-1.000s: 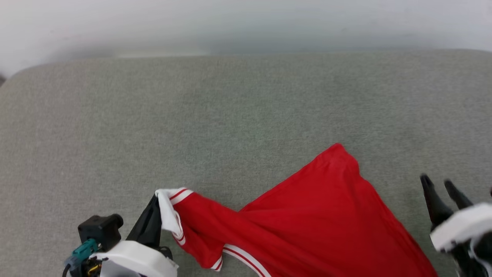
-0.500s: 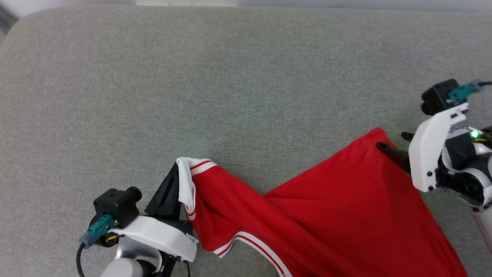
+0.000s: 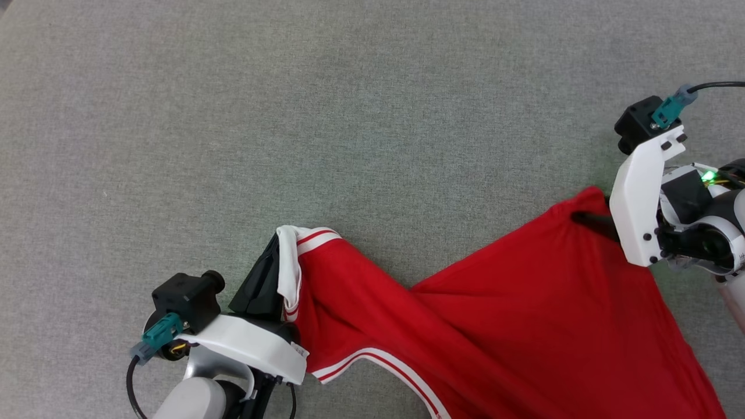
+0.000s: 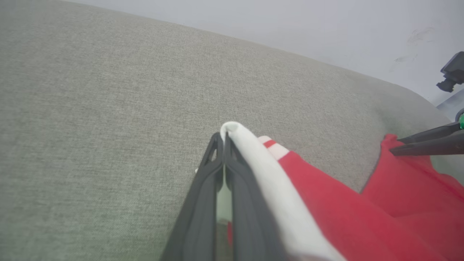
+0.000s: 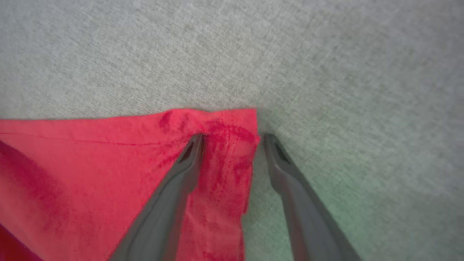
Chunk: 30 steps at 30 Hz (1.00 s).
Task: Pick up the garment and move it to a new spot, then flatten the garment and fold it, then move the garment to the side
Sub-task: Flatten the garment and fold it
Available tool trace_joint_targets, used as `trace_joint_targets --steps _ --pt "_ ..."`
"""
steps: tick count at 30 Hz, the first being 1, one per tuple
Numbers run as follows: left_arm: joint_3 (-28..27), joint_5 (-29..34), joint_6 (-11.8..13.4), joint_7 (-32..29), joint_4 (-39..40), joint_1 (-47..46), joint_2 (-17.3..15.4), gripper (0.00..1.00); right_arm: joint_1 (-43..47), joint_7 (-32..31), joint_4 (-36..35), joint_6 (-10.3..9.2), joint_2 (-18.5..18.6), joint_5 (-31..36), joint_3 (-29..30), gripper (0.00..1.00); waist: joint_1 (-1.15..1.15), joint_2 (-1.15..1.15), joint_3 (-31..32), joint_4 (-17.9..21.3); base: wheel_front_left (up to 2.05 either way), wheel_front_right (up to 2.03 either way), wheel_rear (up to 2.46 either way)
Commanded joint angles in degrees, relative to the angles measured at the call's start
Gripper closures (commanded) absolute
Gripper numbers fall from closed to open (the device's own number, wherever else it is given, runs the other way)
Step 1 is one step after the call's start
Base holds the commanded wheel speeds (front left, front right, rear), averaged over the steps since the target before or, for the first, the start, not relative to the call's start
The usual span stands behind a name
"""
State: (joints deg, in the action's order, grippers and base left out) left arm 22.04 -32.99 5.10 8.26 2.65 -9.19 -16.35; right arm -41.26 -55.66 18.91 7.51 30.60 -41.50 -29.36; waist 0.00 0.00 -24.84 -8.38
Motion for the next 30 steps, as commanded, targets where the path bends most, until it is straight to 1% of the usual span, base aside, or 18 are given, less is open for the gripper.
trace_joint_targets --steps 1,5,8,13,16,21,26,30 --pt "0.1 0.0 -0.1 0.4 -0.2 -0.7 -0.1 1.00 4.1 -1.3 3.5 -0.04 -0.7 -0.9 -3.3 1.00 0.00 0.00 0.1 0.0 0.00 0.00 0.00" --pt "-0.3 -0.1 0.1 0.4 -0.4 -0.6 -0.6 1.00 1.4 2.0 2.9 -0.04 -1.2 -1.7 -2.8 1.00 0.00 0.00 1.3 0.3 0.00 0.00 0.00" --pt "-0.8 0.2 0.5 0.2 0.0 -0.7 -1.4 1.00 -1.0 6.2 2.5 -0.05 -1.3 -1.3 -0.5 1.00 0.00 0.00 2.9 0.8 0.00 0.00 0.00" --pt "-1.7 1.3 0.6 -1.3 1.1 -2.6 -4.1 1.00 -3.4 13.2 2.7 -0.05 -2.3 1.4 4.3 1.00 0.00 0.00 6.3 2.5 0.00 0.00 0.00" --pt "-2.6 2.0 0.2 -2.7 1.8 -5.5 -6.1 1.00 -4.5 16.3 2.9 -0.04 -3.2 3.9 7.6 1.00 0.00 0.00 8.1 4.0 0.00 0.00 0.00" --pt "-4.4 1.8 -0.9 -4.9 1.2 -12.6 -8.3 1.00 -6.7 20.2 4.1 -0.04 -5.3 7.7 12.2 1.00 0.00 0.00 10.5 6.7 0.00 0.00 0.00" --pt "-5.0 0.9 -2.3 -7.9 -2.6 -22.2 -8.5 1.00 -10.2 22.4 4.9 -0.04 -7.2 10.0 14.5 1.00 0.00 0.00 11.4 9.0 0.00 0.00 0.00" --pt "-4.9 0.5 -3.6 -11.1 -7.9 -31.6 -8.3 1.00 -14.7 24.5 6.0 -0.05 -8.0 11.9 16.0 1.00 0.00 0.00 10.7 10.1 0.00 0.00 0.00"
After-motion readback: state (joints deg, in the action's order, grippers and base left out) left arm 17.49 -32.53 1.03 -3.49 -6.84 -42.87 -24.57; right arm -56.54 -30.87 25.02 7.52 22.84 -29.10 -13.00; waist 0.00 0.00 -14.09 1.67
